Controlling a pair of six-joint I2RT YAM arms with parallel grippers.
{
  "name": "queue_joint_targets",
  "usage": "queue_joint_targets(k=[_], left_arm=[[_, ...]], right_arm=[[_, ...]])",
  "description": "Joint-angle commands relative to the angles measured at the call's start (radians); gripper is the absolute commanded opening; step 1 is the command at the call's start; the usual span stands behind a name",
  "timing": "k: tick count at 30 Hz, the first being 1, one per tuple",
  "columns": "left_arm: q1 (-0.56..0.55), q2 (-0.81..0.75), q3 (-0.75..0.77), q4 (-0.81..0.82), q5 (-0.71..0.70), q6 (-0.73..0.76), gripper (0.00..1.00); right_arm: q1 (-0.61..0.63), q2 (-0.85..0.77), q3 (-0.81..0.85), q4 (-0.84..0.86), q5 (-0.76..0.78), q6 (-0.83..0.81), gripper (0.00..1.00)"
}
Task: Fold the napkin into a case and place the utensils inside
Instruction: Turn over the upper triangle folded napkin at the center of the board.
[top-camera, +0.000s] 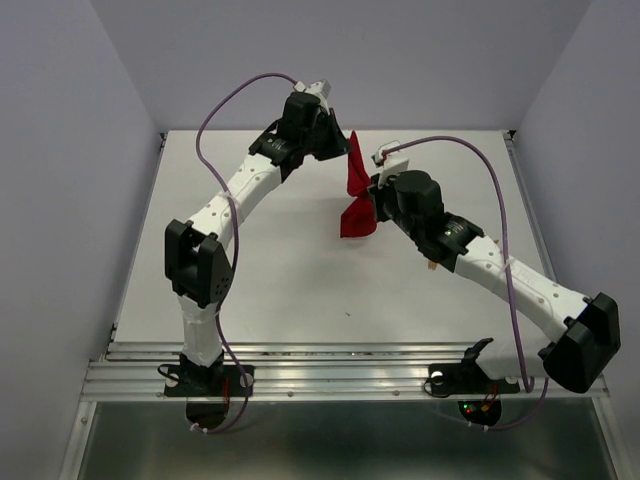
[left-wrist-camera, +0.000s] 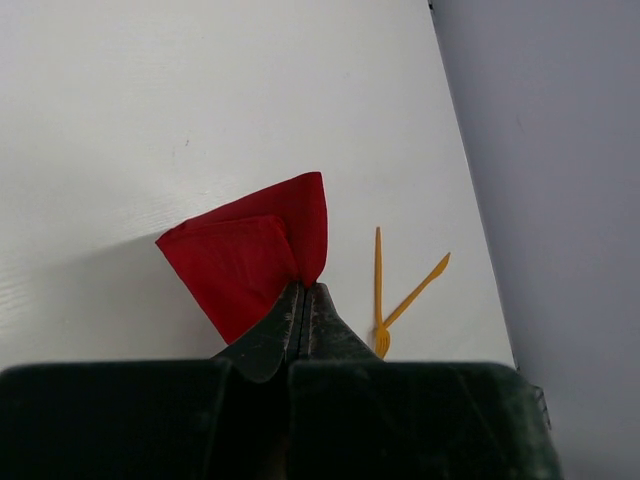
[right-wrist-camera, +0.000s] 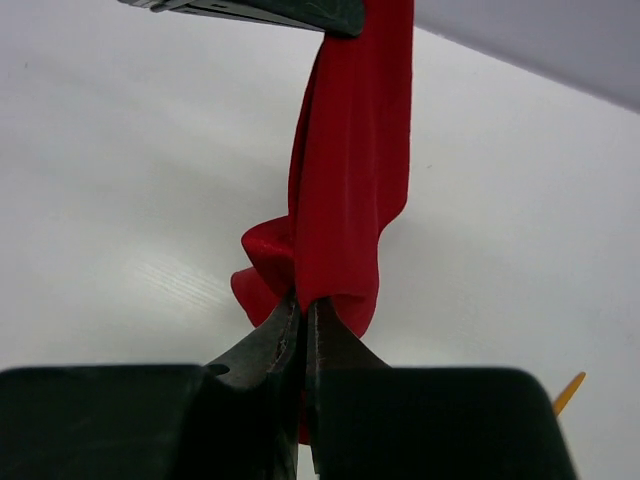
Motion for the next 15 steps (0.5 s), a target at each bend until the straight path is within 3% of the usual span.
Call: queue_joint_targets(k=[1, 10, 15], left_arm=[[0.029, -0.118, -0.07, 0.108, -0.061, -0.021, 0.0], [0.044, -0.244, -0.225, 0.169, -0.132, -0.045, 0.0], [0.044, -0.276, -0.254, 0.197, -0.14, -0.042, 0.0]], right_arm=[[0.006, -0.046, 0.084, -0.155, -0.169, -0.087, 0.01], [0.006, -0.003, 0.175, -0.372, -0.358, -0.122, 0.01], [0.006, 0.083, 0.275, -0.52, -0.345, -0.112, 0.01]])
